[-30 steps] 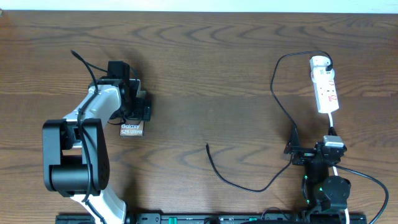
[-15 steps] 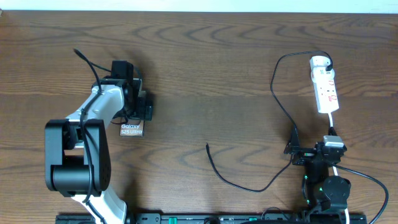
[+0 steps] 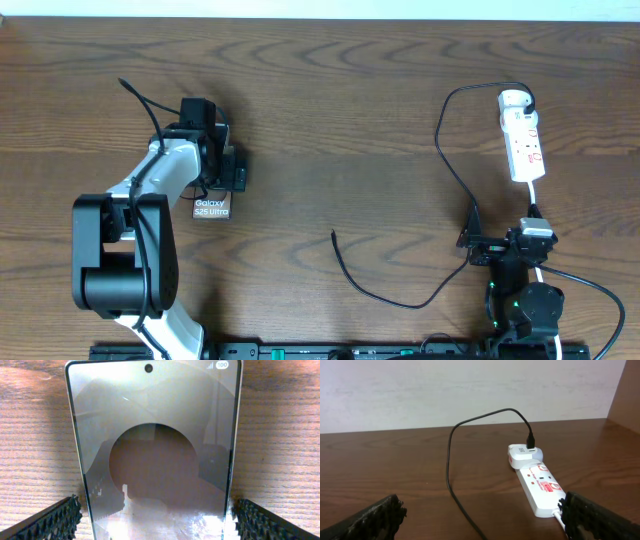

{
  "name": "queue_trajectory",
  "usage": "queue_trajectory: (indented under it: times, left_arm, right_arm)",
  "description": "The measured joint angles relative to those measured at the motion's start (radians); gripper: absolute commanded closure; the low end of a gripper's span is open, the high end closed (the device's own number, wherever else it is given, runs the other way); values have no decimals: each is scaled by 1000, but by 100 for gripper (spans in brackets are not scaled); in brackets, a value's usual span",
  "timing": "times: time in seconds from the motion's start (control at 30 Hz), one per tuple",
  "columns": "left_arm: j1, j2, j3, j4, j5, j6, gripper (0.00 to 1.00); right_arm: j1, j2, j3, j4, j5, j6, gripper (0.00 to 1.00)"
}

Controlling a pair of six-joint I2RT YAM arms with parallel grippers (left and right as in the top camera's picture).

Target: Plug charger to phone and switch on socket

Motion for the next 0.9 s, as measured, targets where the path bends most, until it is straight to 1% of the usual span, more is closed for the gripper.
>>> queue_trajectory:
  times: [0.9]
  left_arm:
    - [0,-3,0,-48,12,0,2]
  right_arm:
    - [0,0,0,0,0,0,1]
